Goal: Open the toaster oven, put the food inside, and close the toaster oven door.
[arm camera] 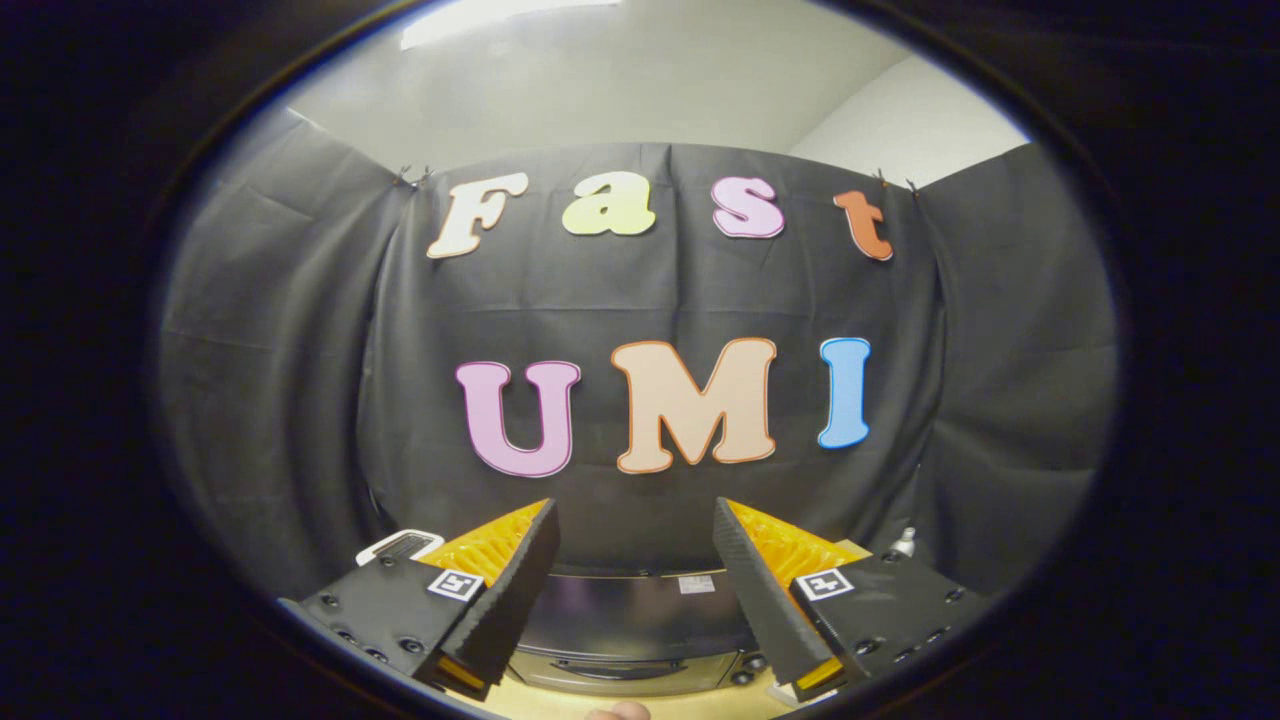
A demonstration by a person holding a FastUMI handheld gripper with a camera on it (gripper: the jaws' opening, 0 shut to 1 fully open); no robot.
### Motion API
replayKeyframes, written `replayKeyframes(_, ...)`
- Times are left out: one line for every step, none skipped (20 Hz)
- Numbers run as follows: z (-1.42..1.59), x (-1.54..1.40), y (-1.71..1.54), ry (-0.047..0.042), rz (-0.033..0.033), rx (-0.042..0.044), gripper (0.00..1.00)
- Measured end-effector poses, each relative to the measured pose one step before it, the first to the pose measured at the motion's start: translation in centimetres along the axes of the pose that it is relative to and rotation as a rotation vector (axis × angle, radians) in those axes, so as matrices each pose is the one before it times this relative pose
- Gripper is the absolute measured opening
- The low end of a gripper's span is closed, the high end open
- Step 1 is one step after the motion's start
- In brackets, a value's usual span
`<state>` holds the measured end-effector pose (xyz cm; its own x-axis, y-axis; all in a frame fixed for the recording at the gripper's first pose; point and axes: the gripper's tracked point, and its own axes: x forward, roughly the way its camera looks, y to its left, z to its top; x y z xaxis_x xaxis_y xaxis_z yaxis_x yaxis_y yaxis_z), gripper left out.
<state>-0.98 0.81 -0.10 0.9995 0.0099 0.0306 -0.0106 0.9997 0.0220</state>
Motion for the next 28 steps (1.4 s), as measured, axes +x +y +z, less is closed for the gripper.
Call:
replayKeyframes(-0.059, -0.078, 0.090, -0.00087, 0.00265, 0.00213, 0.97)
replayKeyframes(0.004, -0.071, 0.106, -0.00036, 0.00108, 0.00238, 0.97)
replayKeyframes(-0.098, -0.085, 0.141, -0.00050, 0.00214, 0.00177, 0.97)
replayKeyframes(-0.045, -0.062, 0.124, 0.00086, 0.00296, 0.00116, 0.97)
replayKeyframes(-0.246, -0.050, 0.072, 0.00221, 0.00120, 0.00058, 0.97)
replayKeyframes(-0.204, -0.028, 0.112, 0.00497, 0.00190, 0.00083, 0.97)
replayKeyframes(-0.228, -0.069, 0.121, 0.00354, 0.00152, 0.00043, 0.97)
replayKeyframes(-0.066, -0.085, 0.075, 0.00256, 0.00182, 0.00107, 0.97)
replayKeyframes(-0.170, -0.062, 0.087, 0.00247, 0.00273, 0.00118, 0.97)
replayKeyframes(-0.084, 0.003, 0.087, 0.00001, 0.00409, 0.00045, 0.97)
replayKeyframes(-0.060, -0.007, 0.049, -0.00001, 0.00333, 0.00030, 0.97)
replayKeyframes(-0.016, -0.006, 0.078, -0.00019, 0.00285, 0.00010, 0.97)
replayKeyframes(-0.246, 0.071, -0.019, 0.00106, 0.00099, 0.00090, 0.97)
replayKeyframes(-0.096, 0.075, -0.023, 0.00095, -0.00034, 0.00084, 0.97)
replayKeyframes(-0.358, 0.067, -0.105, 0.00450, -0.00186, 0.00227, 0.97)
replayKeyframes(-0.263, 0.078, -0.015, 0.00528, -0.00166, 0.00337, 0.97)
replayKeyframes(-0.425, 0.136, 0.040, 0.00673, 0.00132, 0.00395, 0.97)
replayKeyframes(-0.355, 0.196, -0.028, 0.00551, -0.00031, 0.00344, 0.97)
replayKeyframes(-0.531, 0.200, 0.005, 0.00764, 0.00004, 0.00229, 0.97)
replayKeyframes(-0.445, 0.237, 0.000, 0.00858, 0.00077, 0.00155, 0.97)
replayKeyframes(-0.693, 0.181, -0.020, 0.01003, -0.00055, 0.00046, 0.97)
replayKeyframes(-0.488, 0.168, -0.021, 0.00897, 0.00006, -0.00075, 0.97)
replayKeyframes(-0.587, 0.265, -0.021, 0.00862, -0.00160, 0.00001, 0.97)
replayKeyframes(-0.534, 0.222, 0.048, 0.00861, 0.00174, 0.00300, 0.97)
replayKeyframes(-0.722, 0.269, 0.042, 0.00795, -0.00009, 0.00574, 0.97)
replayKeyframes(-0.788, 0.315, -0.071, 0.01080, 0.00077, 0.00767, 0.97)
replayKeyframes(-1.027, 0.379, -0.011, 0.01498, -0.00145, 0.00792, 0.97)
replayKeyframes(-1.033, 0.362, -0.099, 0.01602, -0.00616, 0.00469, 0.97)
